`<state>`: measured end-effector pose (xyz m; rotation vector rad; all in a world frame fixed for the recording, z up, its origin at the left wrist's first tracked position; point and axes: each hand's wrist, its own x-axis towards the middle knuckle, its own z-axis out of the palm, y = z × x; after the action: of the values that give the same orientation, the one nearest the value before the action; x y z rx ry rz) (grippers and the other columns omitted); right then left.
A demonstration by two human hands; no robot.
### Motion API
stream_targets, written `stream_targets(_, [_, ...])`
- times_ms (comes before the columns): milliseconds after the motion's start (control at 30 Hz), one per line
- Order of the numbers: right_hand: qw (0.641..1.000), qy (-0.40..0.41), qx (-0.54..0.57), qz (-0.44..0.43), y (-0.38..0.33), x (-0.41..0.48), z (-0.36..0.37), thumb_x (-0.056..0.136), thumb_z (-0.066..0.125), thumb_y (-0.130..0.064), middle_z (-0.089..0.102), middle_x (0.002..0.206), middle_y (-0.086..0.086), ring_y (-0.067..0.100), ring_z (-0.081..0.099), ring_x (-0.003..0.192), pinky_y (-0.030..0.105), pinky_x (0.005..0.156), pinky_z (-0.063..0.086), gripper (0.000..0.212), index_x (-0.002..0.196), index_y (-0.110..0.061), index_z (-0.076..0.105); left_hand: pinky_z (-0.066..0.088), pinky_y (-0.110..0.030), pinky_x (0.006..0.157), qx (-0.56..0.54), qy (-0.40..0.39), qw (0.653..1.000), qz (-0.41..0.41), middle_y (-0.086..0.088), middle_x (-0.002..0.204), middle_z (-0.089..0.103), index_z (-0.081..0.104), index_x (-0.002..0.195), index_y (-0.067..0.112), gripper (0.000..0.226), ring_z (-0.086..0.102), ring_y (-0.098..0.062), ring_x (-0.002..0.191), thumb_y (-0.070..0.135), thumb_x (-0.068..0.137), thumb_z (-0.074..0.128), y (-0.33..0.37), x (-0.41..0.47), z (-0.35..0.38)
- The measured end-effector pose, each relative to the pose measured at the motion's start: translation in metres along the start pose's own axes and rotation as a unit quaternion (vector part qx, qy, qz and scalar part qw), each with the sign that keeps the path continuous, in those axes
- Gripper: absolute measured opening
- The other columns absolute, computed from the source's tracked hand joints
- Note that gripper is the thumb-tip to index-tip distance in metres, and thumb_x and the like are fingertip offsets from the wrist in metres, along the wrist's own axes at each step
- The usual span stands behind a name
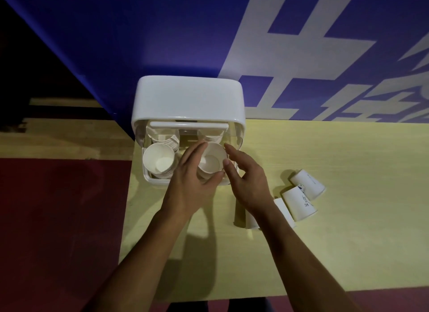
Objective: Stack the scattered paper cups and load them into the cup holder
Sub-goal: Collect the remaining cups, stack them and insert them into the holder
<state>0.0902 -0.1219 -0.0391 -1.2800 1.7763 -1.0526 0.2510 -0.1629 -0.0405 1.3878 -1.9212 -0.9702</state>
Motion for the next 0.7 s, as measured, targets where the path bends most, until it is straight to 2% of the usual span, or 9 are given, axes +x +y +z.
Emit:
stream_targets(67, [1.0,0.002,0.003,-0.005,0.002,-0.001,0.002,0.105,0.058,-0.028,0.062,0.133,-0.023,-0.011,0.055,0.124,0.014,0.102,0.045,0.036,0.141,-0.027,0.061,0.027,-0.002,0.107,-0.017,-0.004,0.999,-0.027,0.005,0.155,0.048,0.045,0.153,0.024,0.074,0.042,-0.008,0.143,0.042,0.089,0.077,-0.004,-0.004,0.0])
stream_targets(167, [1.0,0.005,-0.003,-0.006,0.001,-0.001,0.006,0.106,0.054,-0.028,0.059,0.133,-0.027,-0.012,0.055,0.124,0.011,0.101,0.044,0.036,0.142,-0.029,0.059,0.029,-0.006,0.105,-0.028,-0.011,0.998,-0.054,0.007,0.154,0.049,0.043,0.155,0.03,0.074,0.043,-0.007,0.142,0.047,0.09,0.075,-0.006,-0.002,0.001])
stream_targets(300, [1.0,0.009,-0.004,0.009,0.001,-0.001,0.009,0.107,0.052,-0.029,0.059,0.136,-0.024,-0.008,0.055,0.126,0.018,0.104,0.047,0.037,0.144,-0.029,0.058,0.043,-0.031,0.112,-0.044,-0.017,0.996,-0.07,0.007,0.151,0.052,0.043,0.153,0.035,0.074,0.046,-0.009,0.139,0.047,0.088,0.076,-0.007,0.0,-0.001])
stream_targets(367, [1.0,0.007,-0.008,0.011,0.0,-0.002,0.008,0.107,0.051,-0.031,0.059,0.137,-0.023,-0.008,0.055,0.127,0.021,0.105,0.048,0.038,0.144,-0.03,0.057,0.047,-0.042,0.111,-0.059,-0.02,0.995,-0.077,0.007,0.15,0.052,0.043,0.153,0.037,0.075,0.048,-0.011,0.138,0.049,0.087,0.077,-0.009,0.0,-0.001])
stream_targets(467, [1.0,0.005,0.003,0.021,-0.004,-0.008,0.002,0.108,0.049,-0.038,0.057,0.144,-0.018,-0.005,0.052,0.132,0.023,0.108,0.046,0.041,0.148,-0.033,0.052,0.048,-0.046,0.109,-0.056,-0.024,0.995,-0.081,0.006,0.152,0.049,0.037,0.153,0.041,0.081,0.046,-0.015,0.14,0.056,0.084,0.077,-0.005,-0.002,-0.004])
stream_targets(533, [0.999,0.017,0.021,0.031,-0.006,-0.016,-0.009,0.108,0.048,-0.04,0.059,0.144,-0.015,-0.005,0.052,0.133,0.021,0.107,0.045,0.04,0.147,-0.036,0.052,0.049,-0.042,0.109,-0.025,0.005,0.998,-0.051,0.002,0.154,0.047,0.036,0.154,0.033,0.081,0.044,-0.015,0.141,0.056,0.086,0.075,0.004,-0.011,-0.008])
stream_targets(633, [0.997,0.053,0.012,0.059,0.006,-0.034,-0.04,0.108,0.049,-0.038,0.062,0.138,-0.017,-0.007,0.054,0.129,0.019,0.106,0.045,0.034,0.141,-0.037,0.058,0.043,-0.016,0.105,0.005,0.066,0.997,0.045,-0.005,0.144,0.053,0.049,0.145,0.014,0.069,0.049,-0.015,0.131,0.051,0.09,0.067,0.035,-0.034,-0.003])
stream_targets(700, [0.993,0.074,-0.016,0.095,0.022,-0.044,-0.064,0.107,0.049,-0.04,0.068,0.132,-0.012,-0.004,0.059,0.123,0.021,0.103,0.048,0.036,0.141,-0.031,0.06,0.039,-0.009,0.101,0.018,0.025,0.994,0.101,-0.004,0.137,0.057,0.056,0.138,0.012,0.06,0.052,-0.013,0.126,0.047,0.09,0.064,0.058,-0.042,0.014])
